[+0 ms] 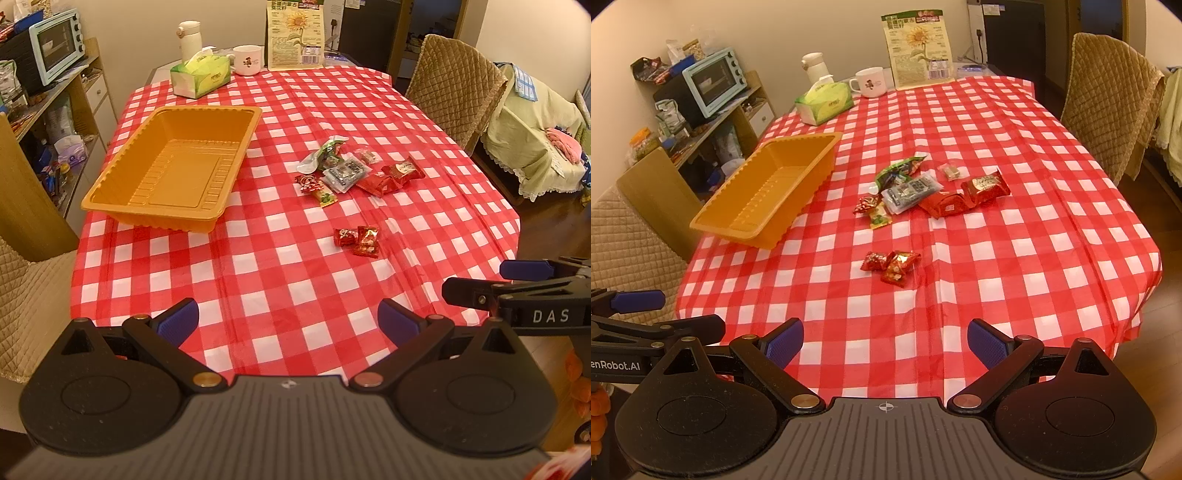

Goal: Organize snacks
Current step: 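Move both tools toward the red wrapped candies on the tablecloth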

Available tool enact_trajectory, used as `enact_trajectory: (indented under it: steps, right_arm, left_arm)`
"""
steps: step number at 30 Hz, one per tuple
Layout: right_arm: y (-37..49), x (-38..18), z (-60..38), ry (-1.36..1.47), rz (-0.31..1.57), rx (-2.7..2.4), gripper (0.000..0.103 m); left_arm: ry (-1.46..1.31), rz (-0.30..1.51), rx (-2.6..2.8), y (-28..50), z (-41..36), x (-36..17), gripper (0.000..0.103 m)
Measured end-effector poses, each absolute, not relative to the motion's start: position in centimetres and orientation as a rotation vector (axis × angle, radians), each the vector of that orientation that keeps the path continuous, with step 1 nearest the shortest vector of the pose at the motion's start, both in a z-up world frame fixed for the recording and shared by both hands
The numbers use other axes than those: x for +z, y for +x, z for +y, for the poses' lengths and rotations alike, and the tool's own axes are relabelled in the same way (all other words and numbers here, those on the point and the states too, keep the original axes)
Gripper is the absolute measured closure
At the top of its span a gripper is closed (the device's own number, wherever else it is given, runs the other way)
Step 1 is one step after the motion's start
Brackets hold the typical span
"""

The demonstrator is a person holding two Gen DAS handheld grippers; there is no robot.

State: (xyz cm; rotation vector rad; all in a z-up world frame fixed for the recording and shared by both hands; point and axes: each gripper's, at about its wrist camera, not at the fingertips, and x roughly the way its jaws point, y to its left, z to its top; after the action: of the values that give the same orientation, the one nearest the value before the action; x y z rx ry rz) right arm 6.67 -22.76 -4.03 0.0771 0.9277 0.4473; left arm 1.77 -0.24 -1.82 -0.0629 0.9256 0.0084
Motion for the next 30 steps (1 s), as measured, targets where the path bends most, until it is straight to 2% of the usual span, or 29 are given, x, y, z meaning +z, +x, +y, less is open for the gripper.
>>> enact_trajectory:
  steps: [9,11,22,27,30]
  right_arm:
    - [8.3,-4.8,-24.2,0.118,0.916,0.411,0.008]
    - [8.7,-5.2,-24.6,0.13,0.91,0.409,0.008]
    - [11.1,-7.4,-26.0,0.186,0.88,0.418,0.008]
    - [12.4,-8.3,-26.0,0.194,0.873,0.414,0.008]
    - [13.2,-8.9,-25.9,0.199,0.878,0.404,0.008]
  left_arm:
    - [-0.013,0.878,-0.031,3.7,-1.2,-3.5,0.001]
    - [0.001,0.874,-0.052,4.4,-1.4,-4.2,0.006]
    - [0.075,0.872,-0.134,9.4,-2.7,-7.7,0.019]
    - [0.119,0.875,-0.177,11.9,-3.3,-9.1,0.028]
    - [0.142,0.884,-0.203,13.4,-3.6,-9.9,0.037]
